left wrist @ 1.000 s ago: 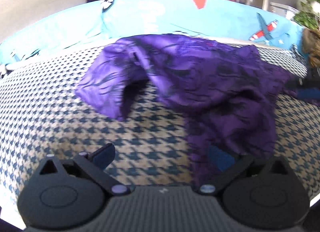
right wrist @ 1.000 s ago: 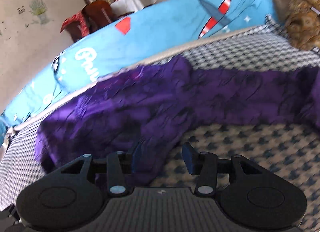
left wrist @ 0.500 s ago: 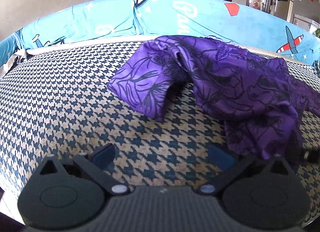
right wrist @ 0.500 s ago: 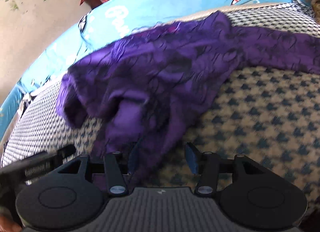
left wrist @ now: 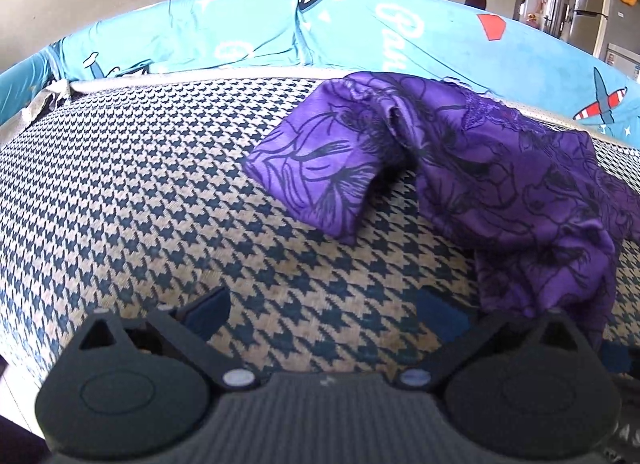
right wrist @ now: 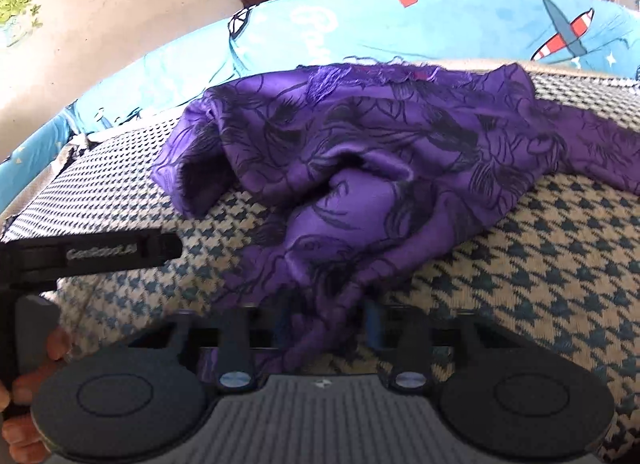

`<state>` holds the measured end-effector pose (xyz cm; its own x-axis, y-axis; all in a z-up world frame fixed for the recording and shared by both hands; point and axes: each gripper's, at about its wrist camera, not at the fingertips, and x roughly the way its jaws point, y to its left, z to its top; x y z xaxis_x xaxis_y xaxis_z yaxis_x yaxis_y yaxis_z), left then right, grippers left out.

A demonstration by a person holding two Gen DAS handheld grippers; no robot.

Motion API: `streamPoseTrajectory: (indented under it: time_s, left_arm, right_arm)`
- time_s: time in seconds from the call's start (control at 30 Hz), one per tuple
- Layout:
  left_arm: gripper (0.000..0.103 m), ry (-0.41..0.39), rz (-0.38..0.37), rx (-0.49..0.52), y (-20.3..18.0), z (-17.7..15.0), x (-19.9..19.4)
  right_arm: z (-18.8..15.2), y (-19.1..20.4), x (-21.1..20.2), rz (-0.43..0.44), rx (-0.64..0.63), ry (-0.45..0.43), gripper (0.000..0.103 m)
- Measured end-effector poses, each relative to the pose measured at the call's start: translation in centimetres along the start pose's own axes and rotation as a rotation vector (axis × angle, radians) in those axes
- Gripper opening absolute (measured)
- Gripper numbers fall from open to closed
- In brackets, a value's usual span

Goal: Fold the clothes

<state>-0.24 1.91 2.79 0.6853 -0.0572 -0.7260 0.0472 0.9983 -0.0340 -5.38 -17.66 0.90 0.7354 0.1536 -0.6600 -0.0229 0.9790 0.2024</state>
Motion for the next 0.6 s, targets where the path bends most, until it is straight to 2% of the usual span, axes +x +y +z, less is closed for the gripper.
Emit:
streamPoseTrajectory:
  time_s: [0.07, 0.13, 0.27, 0.5, 0.6]
  left_arm:
    - [0.103, 0.005, 0.004, -0.008, 0.2, 0.0, 0.1]
    - [0.103, 0.007, 0.008, -0.014, 0.4, 0.0, 0.2]
    - [0.103, 0.012, 0.012, -0.028, 0.8, 0.1, 0.4]
    - [0.103, 0.021, 0.011, -0.037, 0.5, 0.0, 0.5]
    - [0.103, 0.026, 0.005, -0.017, -0.1, 0.1, 1.0]
  right_arm:
    - [0.2, 0.3, -0.2, 0.007, 0.004, -0.018, 0.015]
    - [0.5, 0.4, -0.3, 0.017, -0.001, -0.044, 0.014]
    - [1.9, 0.1, -2.0, 0.038, -0.001, -0.115, 0.012]
    - [7.3, -1.6, -3.4, 0.095, -0.012, -0.236, 0.012]
    - [9.8, -3.4, -3.2, 0.109, 0.03, -0.283, 0.012]
